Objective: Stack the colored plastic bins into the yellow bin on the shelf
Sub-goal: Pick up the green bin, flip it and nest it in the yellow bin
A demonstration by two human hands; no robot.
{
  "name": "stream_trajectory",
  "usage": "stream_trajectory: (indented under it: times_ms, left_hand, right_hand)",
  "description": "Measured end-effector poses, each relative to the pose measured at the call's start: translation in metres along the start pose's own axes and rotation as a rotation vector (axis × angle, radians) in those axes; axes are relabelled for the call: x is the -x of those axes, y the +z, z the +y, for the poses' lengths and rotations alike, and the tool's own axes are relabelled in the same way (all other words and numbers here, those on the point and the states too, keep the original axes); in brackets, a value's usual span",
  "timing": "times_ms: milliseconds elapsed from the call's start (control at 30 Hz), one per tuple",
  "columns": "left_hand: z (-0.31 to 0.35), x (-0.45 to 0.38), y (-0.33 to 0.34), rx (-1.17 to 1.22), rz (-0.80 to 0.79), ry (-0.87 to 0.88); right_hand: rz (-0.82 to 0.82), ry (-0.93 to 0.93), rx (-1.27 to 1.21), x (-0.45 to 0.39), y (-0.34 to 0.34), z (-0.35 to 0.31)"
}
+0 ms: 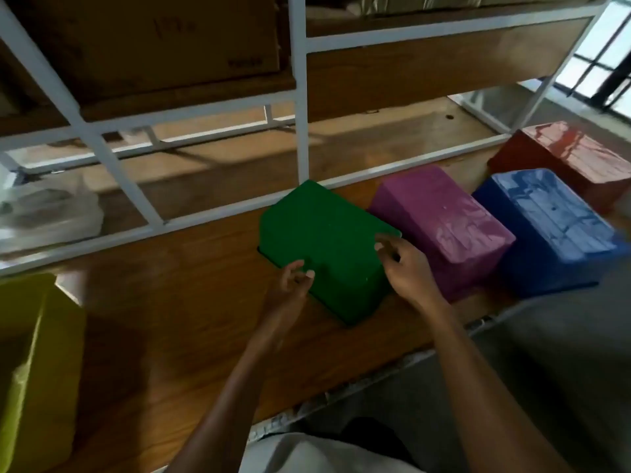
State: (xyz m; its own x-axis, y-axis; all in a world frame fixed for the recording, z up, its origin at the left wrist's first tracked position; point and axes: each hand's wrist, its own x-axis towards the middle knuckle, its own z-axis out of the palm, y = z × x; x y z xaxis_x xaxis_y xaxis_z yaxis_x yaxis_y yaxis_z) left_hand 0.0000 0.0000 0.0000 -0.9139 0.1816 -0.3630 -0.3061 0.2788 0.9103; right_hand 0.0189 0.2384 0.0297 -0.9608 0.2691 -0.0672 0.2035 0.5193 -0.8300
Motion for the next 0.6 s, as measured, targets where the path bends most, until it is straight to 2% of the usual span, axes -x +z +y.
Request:
stream_trajectory:
  times_ms: [133,267,400,600]
  left_hand:
    - [-0.001,-0.015,0.023,-0.077,0.141,-0.013]
    - [0.001,-0.021,0.046,-0.075,0.3,0.013]
    - [0.004,-0.026,0.066,-0.018,0.333,-0.033]
    - [0.002,-0.031,0.085,0.136,0.408,-0.102]
  right_hand:
    - [-0.04,-0.086,0.179,-0.046,-0.015,0.009]
    - [-0.15,-0.012,0.197,-0.087,-0.022,0.027]
    - [-0.225,0.004,0.283,-0.116,-0.027,0.04]
    - [-0.358,-0.003,0.236,-0.135,-0.025,0.043]
